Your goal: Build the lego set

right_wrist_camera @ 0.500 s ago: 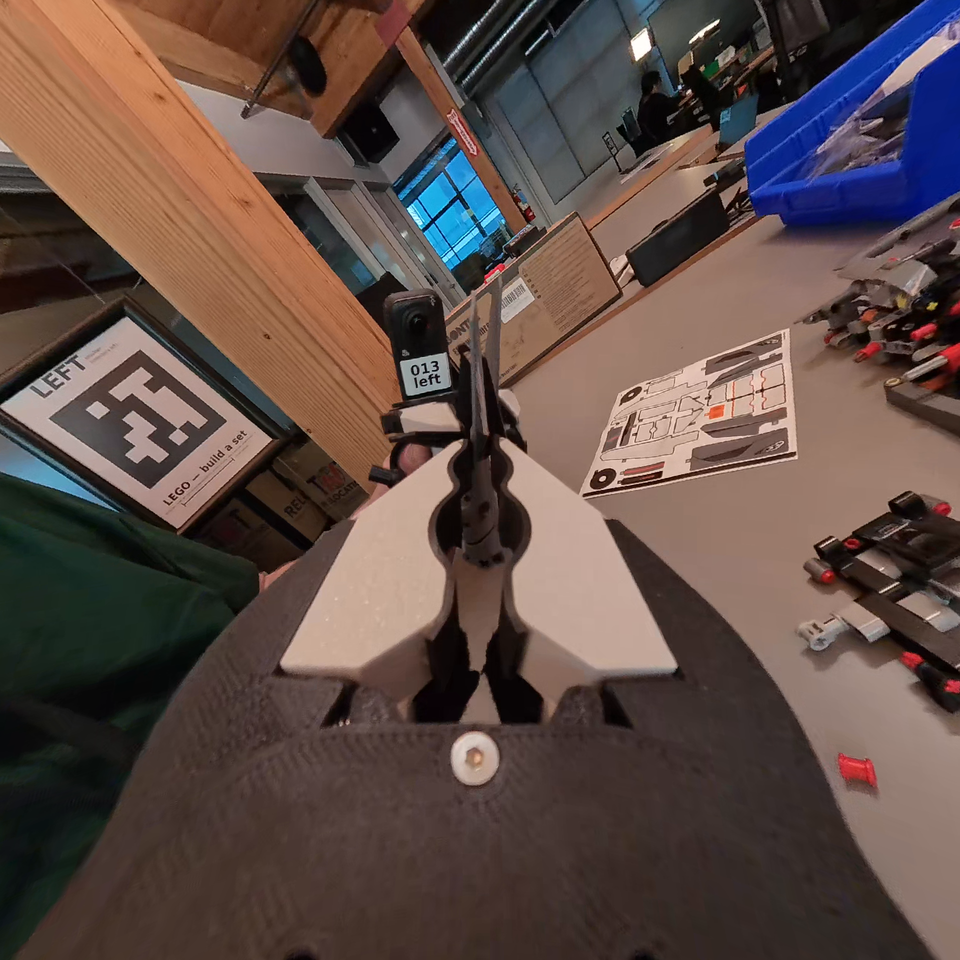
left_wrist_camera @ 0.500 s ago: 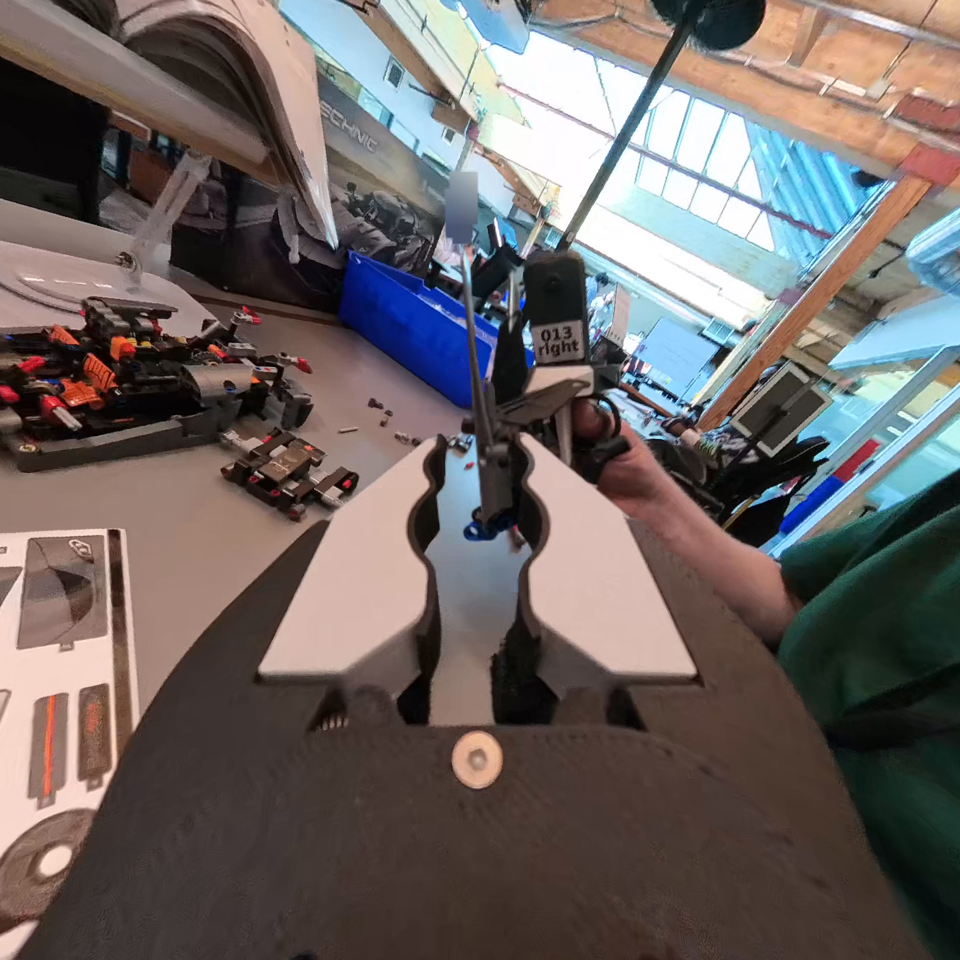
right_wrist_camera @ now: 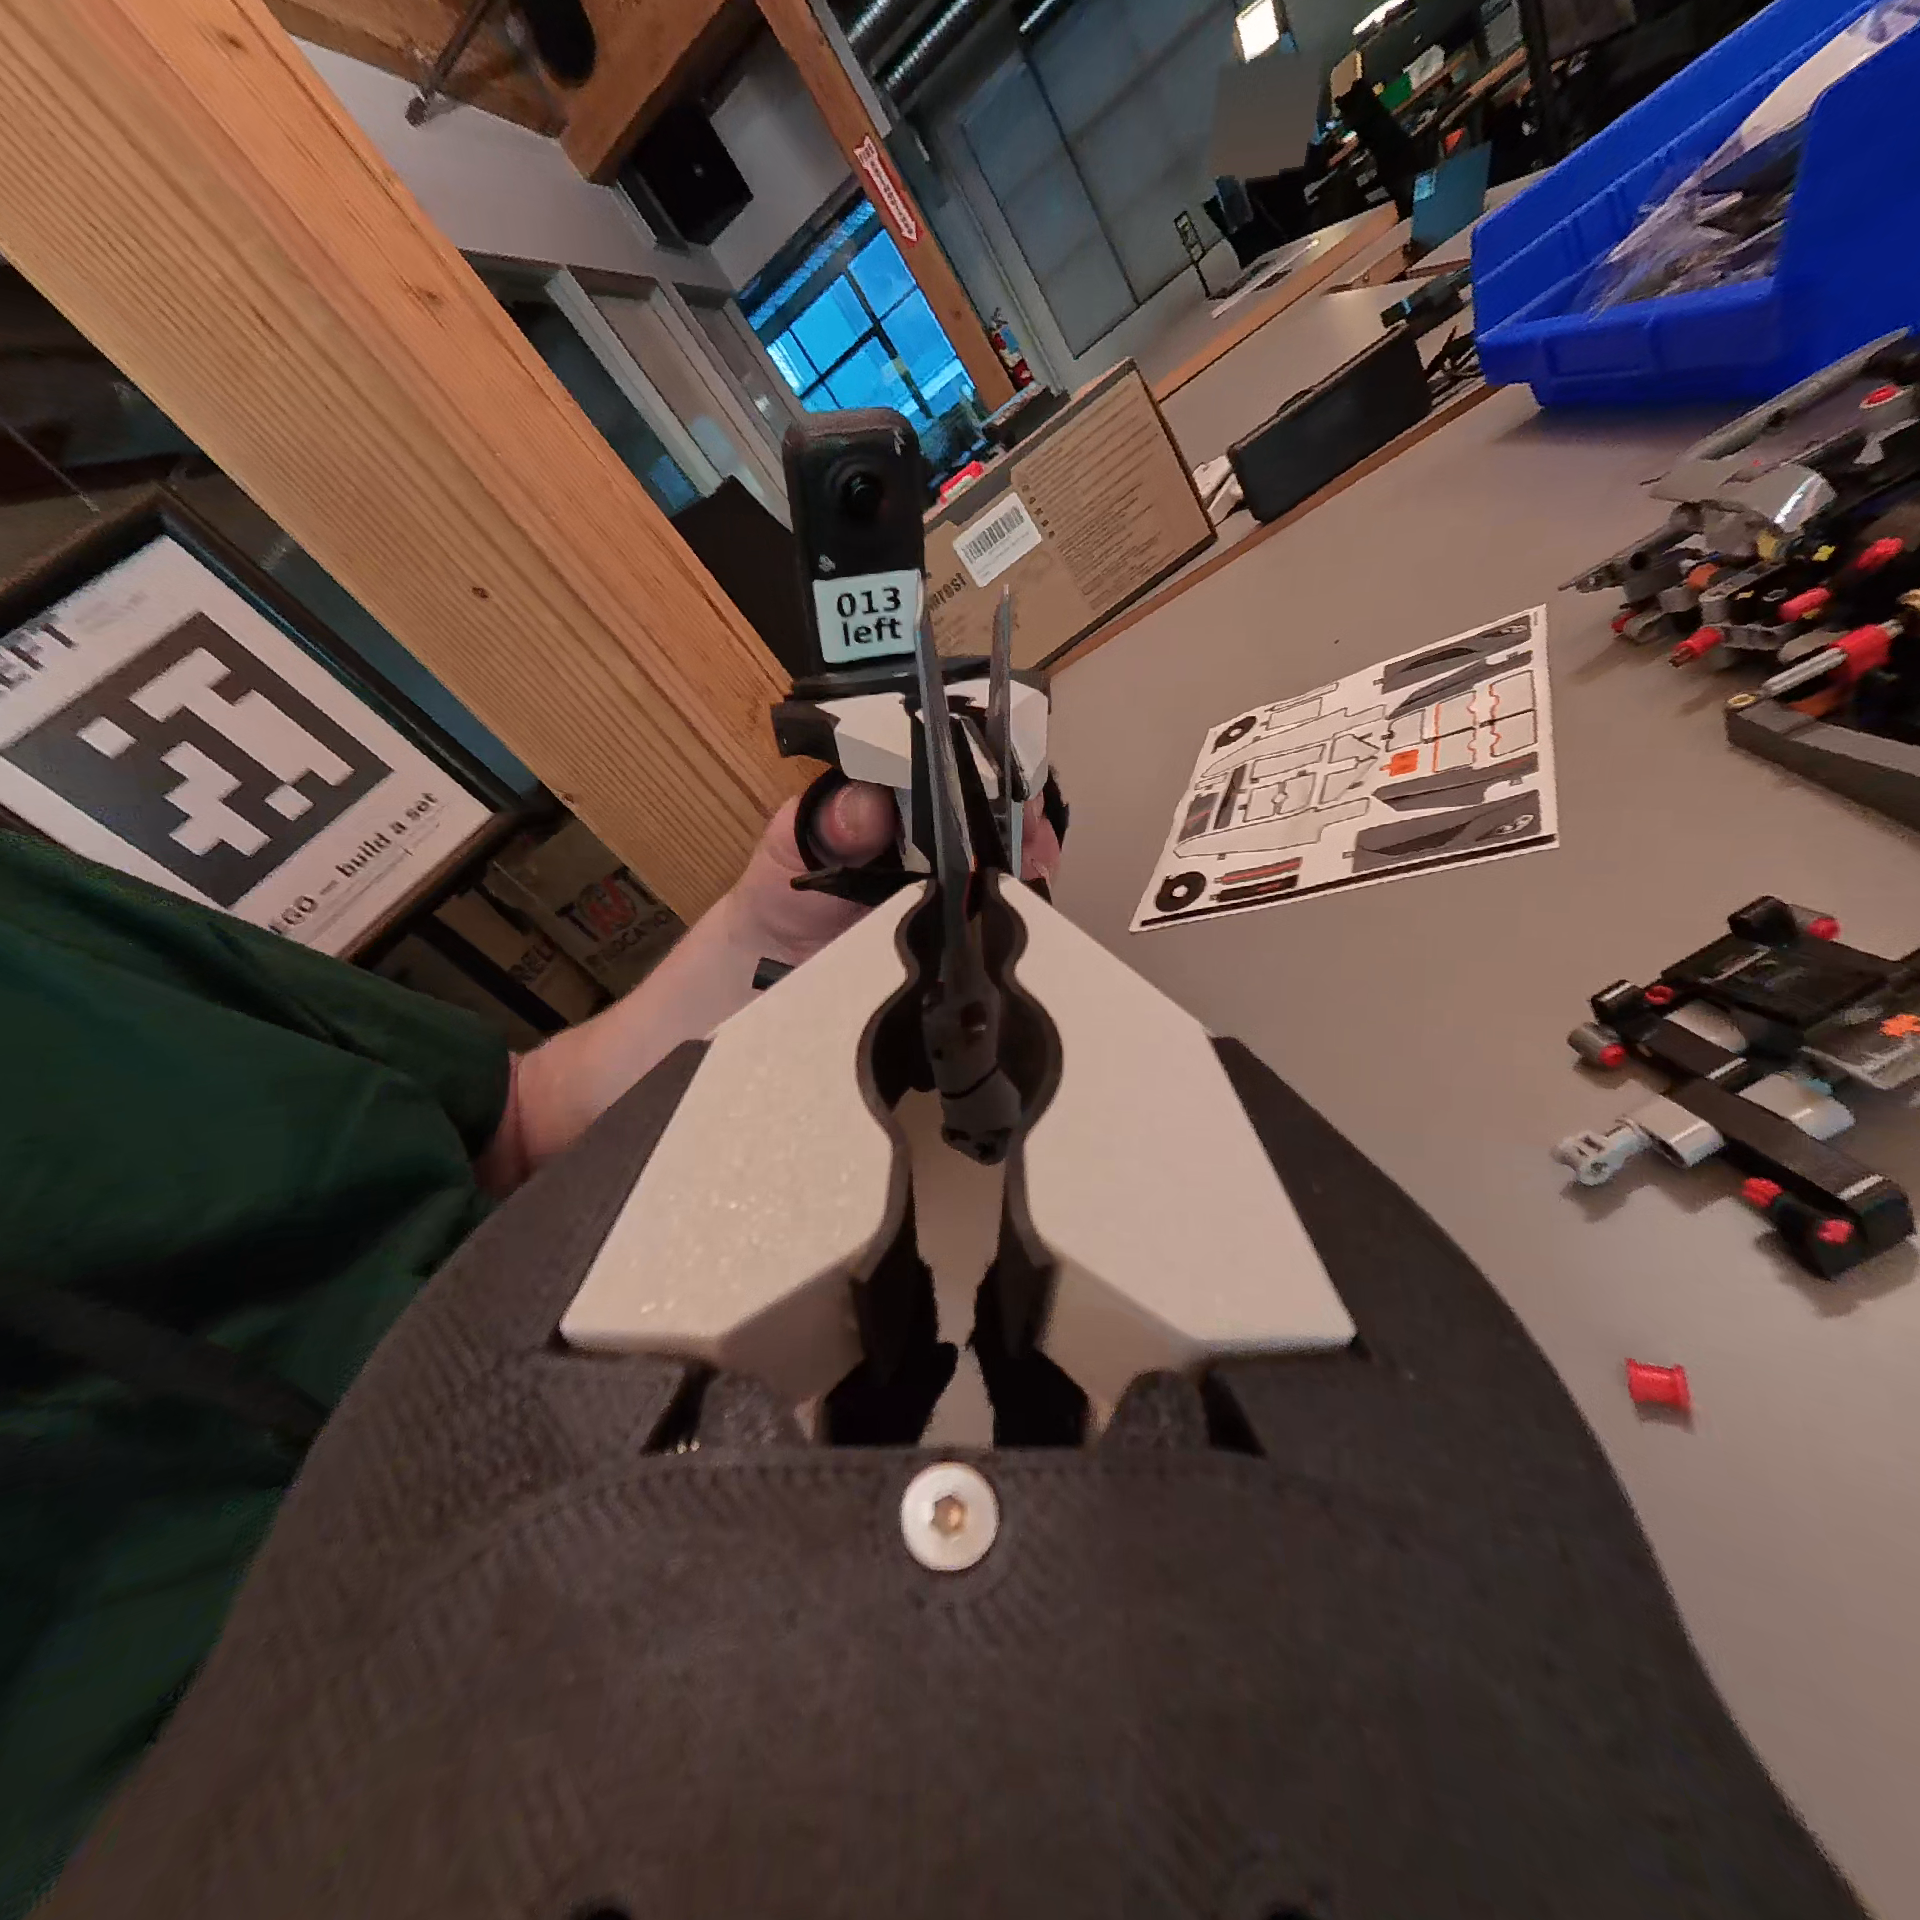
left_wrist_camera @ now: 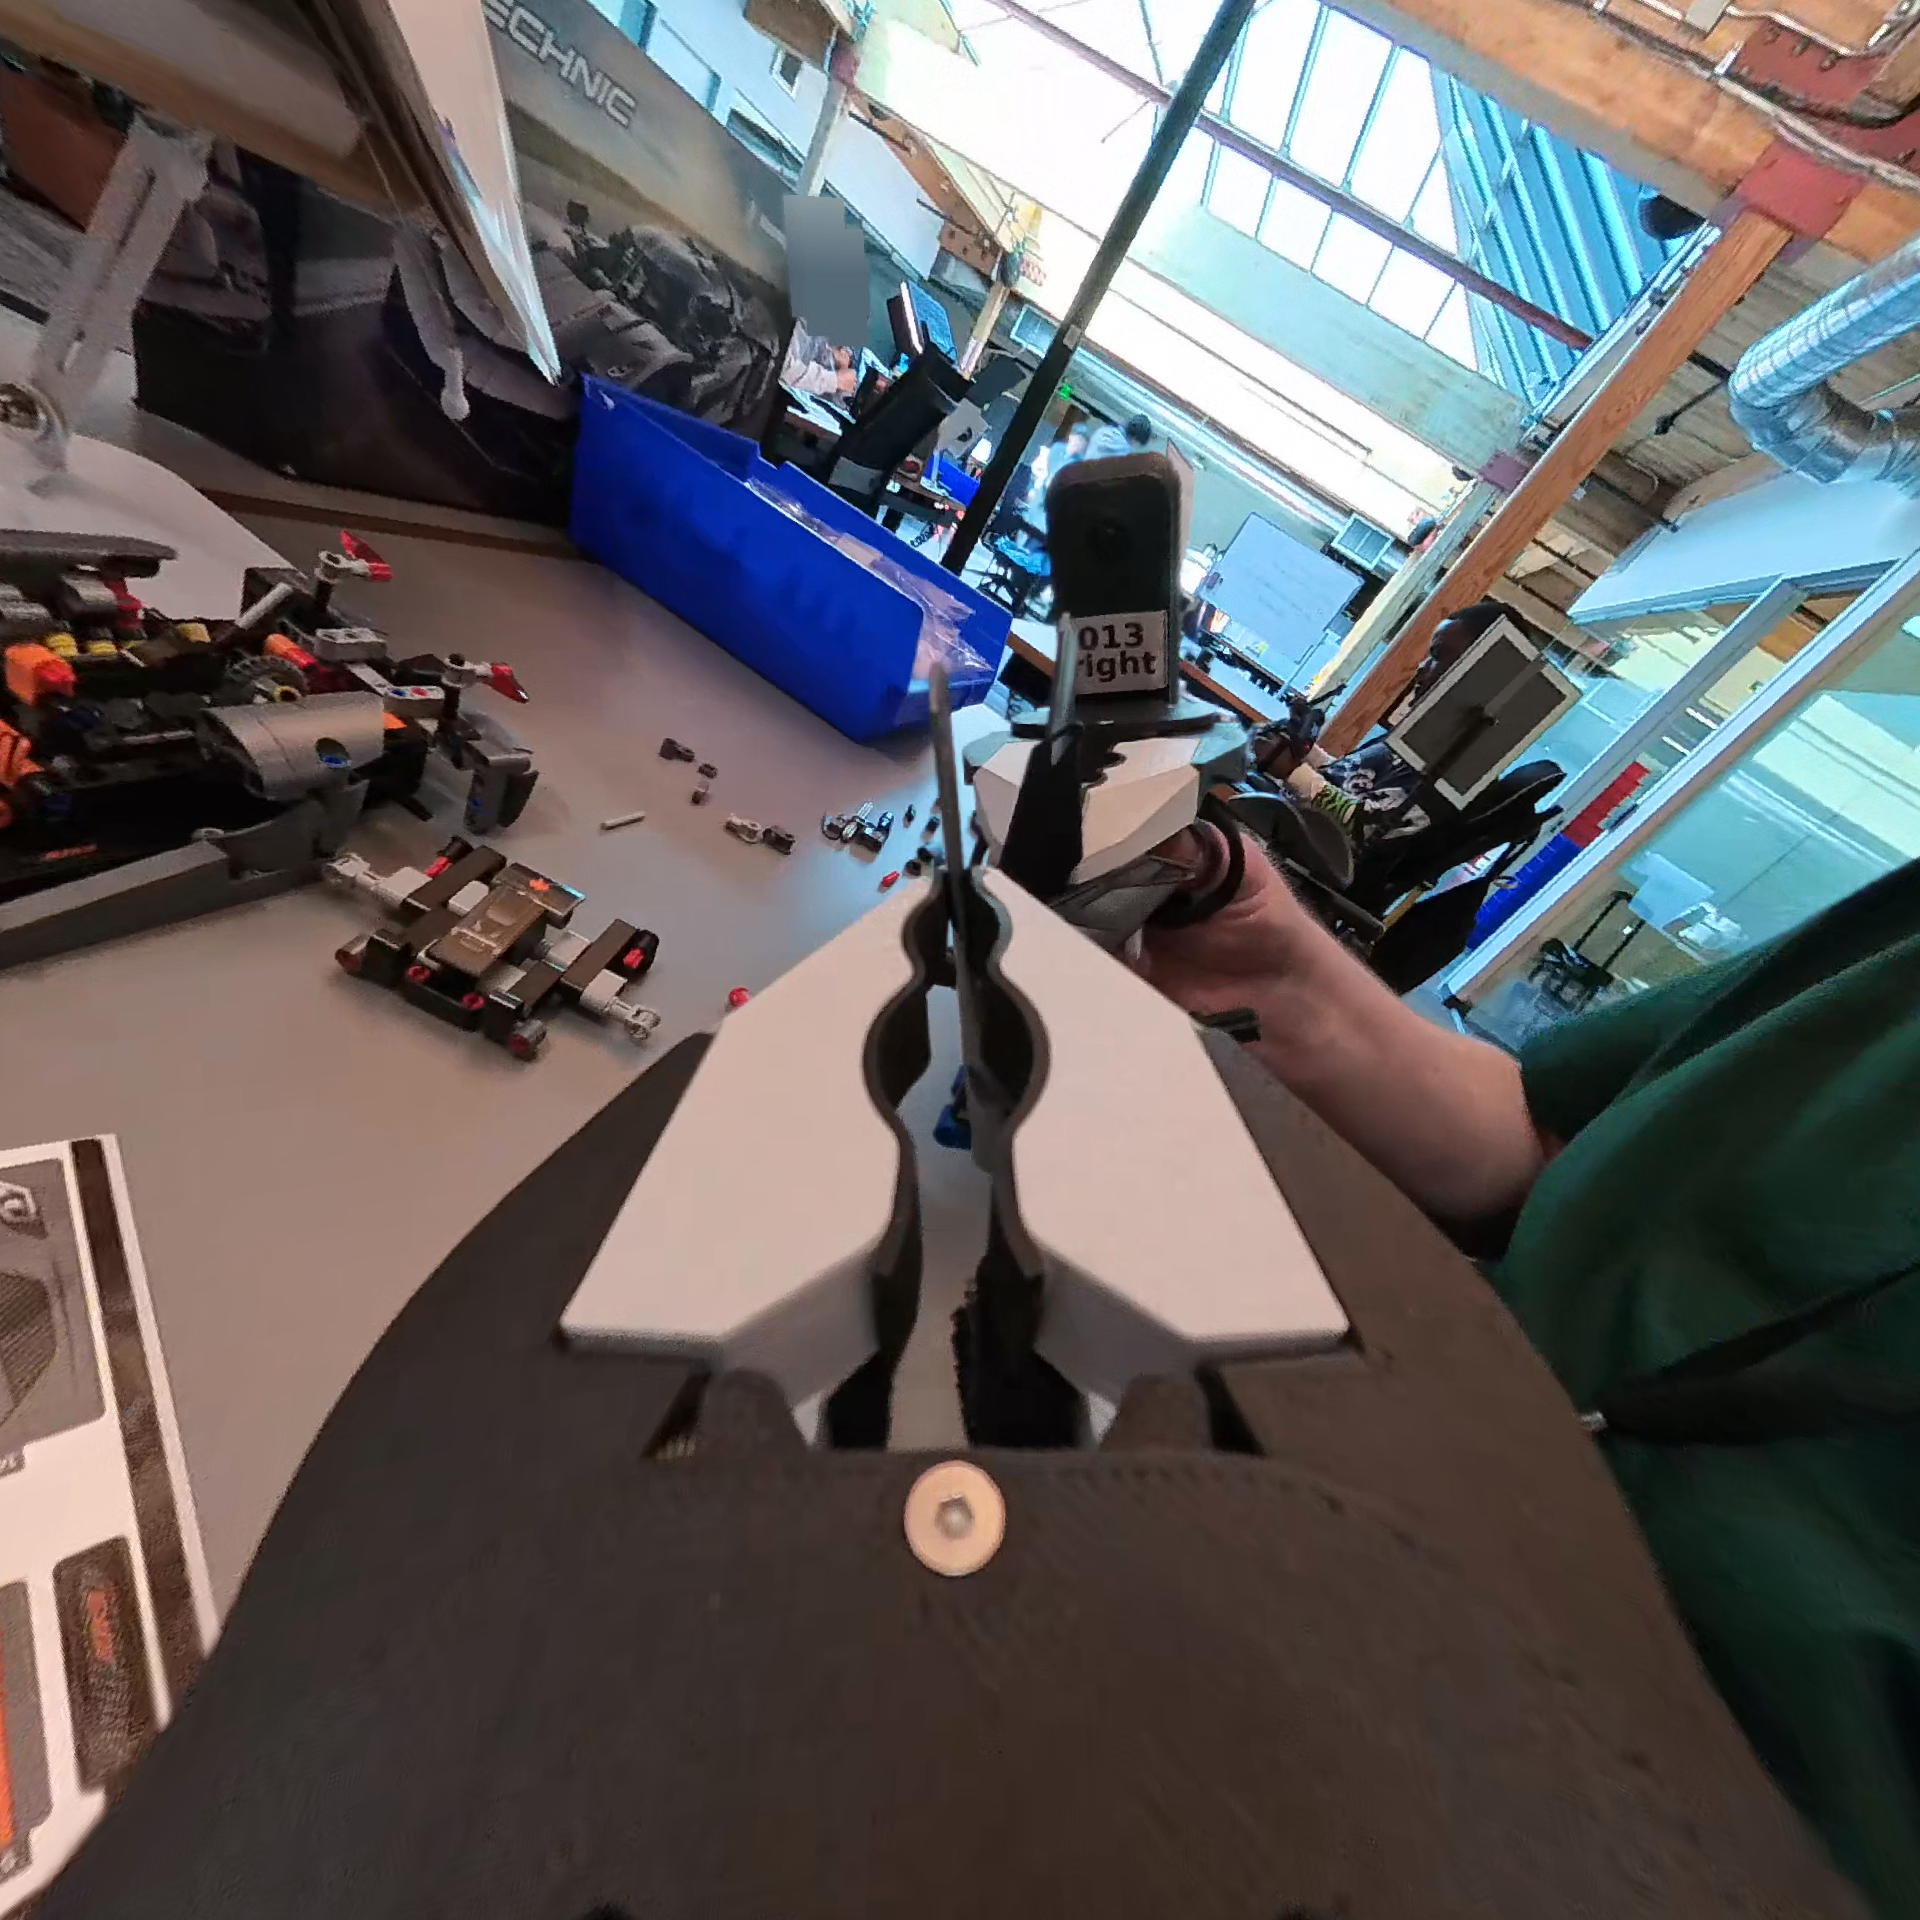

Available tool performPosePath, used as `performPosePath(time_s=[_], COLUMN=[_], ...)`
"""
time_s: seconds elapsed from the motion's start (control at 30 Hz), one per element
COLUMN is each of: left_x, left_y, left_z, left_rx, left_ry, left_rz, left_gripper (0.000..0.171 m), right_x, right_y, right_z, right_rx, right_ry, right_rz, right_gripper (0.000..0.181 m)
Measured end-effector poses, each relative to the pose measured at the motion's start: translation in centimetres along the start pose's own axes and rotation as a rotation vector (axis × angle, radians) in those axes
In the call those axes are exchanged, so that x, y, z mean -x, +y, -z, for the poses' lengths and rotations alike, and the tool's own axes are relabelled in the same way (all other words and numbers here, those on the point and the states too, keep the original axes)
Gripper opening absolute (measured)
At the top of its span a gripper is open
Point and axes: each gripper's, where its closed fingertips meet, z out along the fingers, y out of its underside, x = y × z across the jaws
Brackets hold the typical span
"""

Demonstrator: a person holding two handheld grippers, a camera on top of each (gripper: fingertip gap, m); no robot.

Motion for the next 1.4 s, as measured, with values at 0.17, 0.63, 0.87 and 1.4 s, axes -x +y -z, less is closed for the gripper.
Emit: performPosePath(time_s=[0.17, 0.63, 0.87, 1.4], left_x=[-0.9, -2.7, -3.4, -7.4], left_y=[0.5, 0.5, 1.0, 0.8], left_z=[-1.1, -3.5, -6.2, -13.1], left_rx=[0.084, 0.095, 0.114, 0.184], left_ry=[0.010, 0.117, 0.204, 0.417], left_rz=[-0.083, -0.047, -0.024, -0.109], left_gripper=[0.000, 0.000, 0.000, 0.000], right_x=[1.2, 3.0, 3.3, 4.5], right_y=[-1.4, -1.3, -0.9, -1.9], right_z=[0.9, 3.7, 6.3, 13.7], right_rx=[-0.046, -0.069, -0.107, -0.247], right_ry=[0.008, 0.131, 0.218, 0.358], right_rz=[0.059, 0.168, 0.183, 0.145], right_gripper=[0.014, 0.001, 0.001, 0.001])
